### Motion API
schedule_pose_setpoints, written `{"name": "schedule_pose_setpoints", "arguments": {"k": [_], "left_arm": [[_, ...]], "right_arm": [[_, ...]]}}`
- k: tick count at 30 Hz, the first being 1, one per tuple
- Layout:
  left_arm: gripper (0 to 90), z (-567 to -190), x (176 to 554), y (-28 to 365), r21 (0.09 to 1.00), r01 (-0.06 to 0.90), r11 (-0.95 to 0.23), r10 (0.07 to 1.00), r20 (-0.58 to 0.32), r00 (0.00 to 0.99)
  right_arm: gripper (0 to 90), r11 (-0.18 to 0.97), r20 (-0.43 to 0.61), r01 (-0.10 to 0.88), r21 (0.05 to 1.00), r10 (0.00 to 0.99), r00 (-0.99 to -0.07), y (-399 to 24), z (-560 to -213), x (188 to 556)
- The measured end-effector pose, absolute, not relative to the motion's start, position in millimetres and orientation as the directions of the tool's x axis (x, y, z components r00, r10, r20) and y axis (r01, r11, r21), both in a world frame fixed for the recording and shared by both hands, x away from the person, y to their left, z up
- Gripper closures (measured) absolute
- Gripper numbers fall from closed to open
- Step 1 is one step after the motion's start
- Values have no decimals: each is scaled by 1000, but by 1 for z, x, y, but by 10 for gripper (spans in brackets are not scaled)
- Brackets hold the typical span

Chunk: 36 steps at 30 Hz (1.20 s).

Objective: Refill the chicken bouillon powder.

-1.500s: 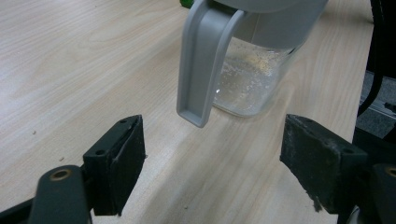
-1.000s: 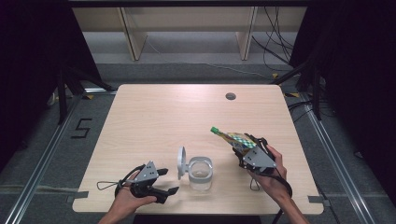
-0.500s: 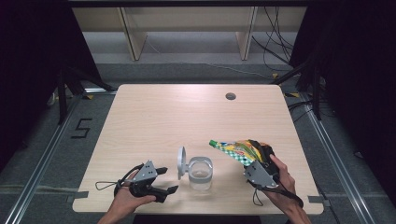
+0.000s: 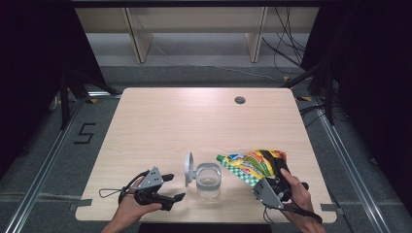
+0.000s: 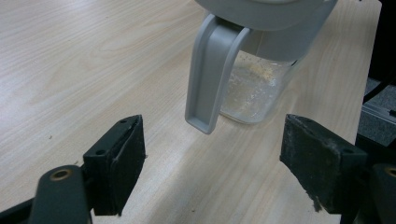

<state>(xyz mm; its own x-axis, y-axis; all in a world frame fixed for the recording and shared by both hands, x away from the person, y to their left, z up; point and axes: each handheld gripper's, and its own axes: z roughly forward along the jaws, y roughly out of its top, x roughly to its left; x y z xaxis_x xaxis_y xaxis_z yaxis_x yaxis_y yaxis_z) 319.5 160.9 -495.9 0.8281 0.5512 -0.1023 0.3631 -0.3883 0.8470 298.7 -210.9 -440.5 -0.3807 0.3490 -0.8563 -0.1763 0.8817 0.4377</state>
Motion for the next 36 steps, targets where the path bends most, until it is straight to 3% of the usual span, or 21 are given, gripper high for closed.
{"name": "schedule_pose_setpoints", "arguments": {"k": [12, 14, 15, 17, 18, 25, 26, 28, 32, 33, 35, 36], "left_arm": [[215, -496, 320, 162, 844, 352, -404, 555, -80, 828], [215, -496, 320, 162, 845, 354, -402, 555, -82, 828], [215, -496, 319, 160, 847, 376, -375, 557, -118, 822], [215, -496, 319, 160, 847, 376, -376, 556, -118, 823], [215, -496, 320, 161, 845, 371, -386, 555, -108, 825], [215, -496, 321, 162, 838, 363, -407, 552, -91, 829], [214, -496, 320, 161, 843, 370, -392, 554, -105, 826], [215, -496, 321, 161, 846, 358, -395, 547, -97, 831], [215, -496, 321, 162, 846, 357, -396, 547, -95, 832], [214, -496, 320, 161, 846, 359, -394, 548, -97, 831], [215, -497, 320, 160, 850, 362, -383, 552, -104, 827], [214, -497, 320, 160, 850, 362, -383, 552, -104, 827]], "right_arm": [[372, 936, -925, -220, 274, 194, -327, -204, -445, 291], [372, 954, -959, -256, 155, 83, -271, -201, -442, 292], [373, 951, -946, -220, 219, 151, -288, -200, -451, 289], [372, 955, -952, -223, 198, 133, -275, -200, -451, 289], [373, 962, -965, -232, 142, 83, -248, -197, -451, 288], [388, 965, -978, -253, 72, 18, -207, -193, -454, 286], [390, 964, -982, -265, -15, -64, -180, -192, -450, 287], [393, 967, -980, -254, 28, -24, -199, -192, -453, 286], [397, 965, -982, -263, 12, -38, -185, -191, -454, 285], [397, 961, -983, -275, -29, -77, -165, -189, -453, 285], [397, 962, -984, -272, -10, -57, -166, -189, -455, 284], [397, 960, -984, -273, -60, -103, -145, -189, -452, 284]]}}
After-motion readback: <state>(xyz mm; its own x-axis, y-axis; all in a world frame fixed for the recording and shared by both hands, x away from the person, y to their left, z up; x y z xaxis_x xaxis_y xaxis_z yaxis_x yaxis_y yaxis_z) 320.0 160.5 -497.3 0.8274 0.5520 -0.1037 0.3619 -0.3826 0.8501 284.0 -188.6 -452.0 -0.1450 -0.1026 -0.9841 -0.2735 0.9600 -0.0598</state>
